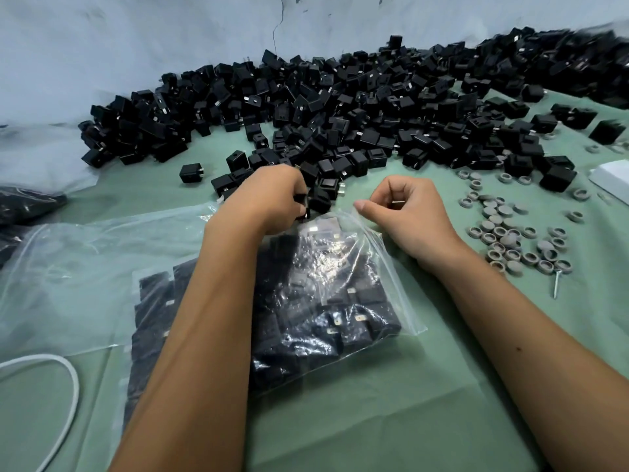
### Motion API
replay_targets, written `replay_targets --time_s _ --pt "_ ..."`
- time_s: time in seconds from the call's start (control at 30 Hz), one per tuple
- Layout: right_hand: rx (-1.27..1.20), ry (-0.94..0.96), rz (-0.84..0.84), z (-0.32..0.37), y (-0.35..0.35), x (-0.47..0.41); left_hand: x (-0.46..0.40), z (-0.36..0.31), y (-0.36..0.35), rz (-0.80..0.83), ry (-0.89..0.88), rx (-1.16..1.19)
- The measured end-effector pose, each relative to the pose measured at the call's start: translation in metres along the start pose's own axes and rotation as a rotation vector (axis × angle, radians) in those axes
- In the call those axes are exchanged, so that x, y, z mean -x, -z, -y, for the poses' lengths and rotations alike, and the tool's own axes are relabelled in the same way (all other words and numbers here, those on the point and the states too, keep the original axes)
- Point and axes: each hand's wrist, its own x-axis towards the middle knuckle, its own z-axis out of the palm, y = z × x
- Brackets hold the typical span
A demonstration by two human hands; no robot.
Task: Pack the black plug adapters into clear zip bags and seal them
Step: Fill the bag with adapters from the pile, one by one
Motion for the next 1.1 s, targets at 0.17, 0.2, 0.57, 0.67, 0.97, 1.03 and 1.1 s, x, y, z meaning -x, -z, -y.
replay_targets --time_s 0.17,0.2,0.57,0.67,0.97,1.03,1.1 --pt "-0.171 0.058 0.0 0.007 0.003 0.0 0.0 -0.022 0.001 -0.084 -0.195 0.299" --pt "-0.198 0.066 0.037 0.009 0.003 0.0 0.001 -0.028 -0.001 -0.098 -0.229 0.329" --pt "-0.389 -0.255 -0.016 0.004 0.017 -0.008 0.001 -0.034 -0.004 0.04 -0.289 0.31" --pt "-0.351 -0.303 0.129 0.0 0.028 -0.01 0.007 -0.037 -0.004 0.234 -0.306 0.235" --pt "-0.223 -0.208 0.645 0.005 0.051 -0.001 0.011 -0.026 0.007 0.336 -0.363 0.295" --pt "-0.255 -0.196 0.736 0.007 0.049 0.002 0.012 -0.024 0.007 0.353 -0.377 0.285" --pt "-0.262 -0.189 0.805 0.01 0.05 0.004 0.01 -0.024 0.007 0.324 -0.397 0.292"
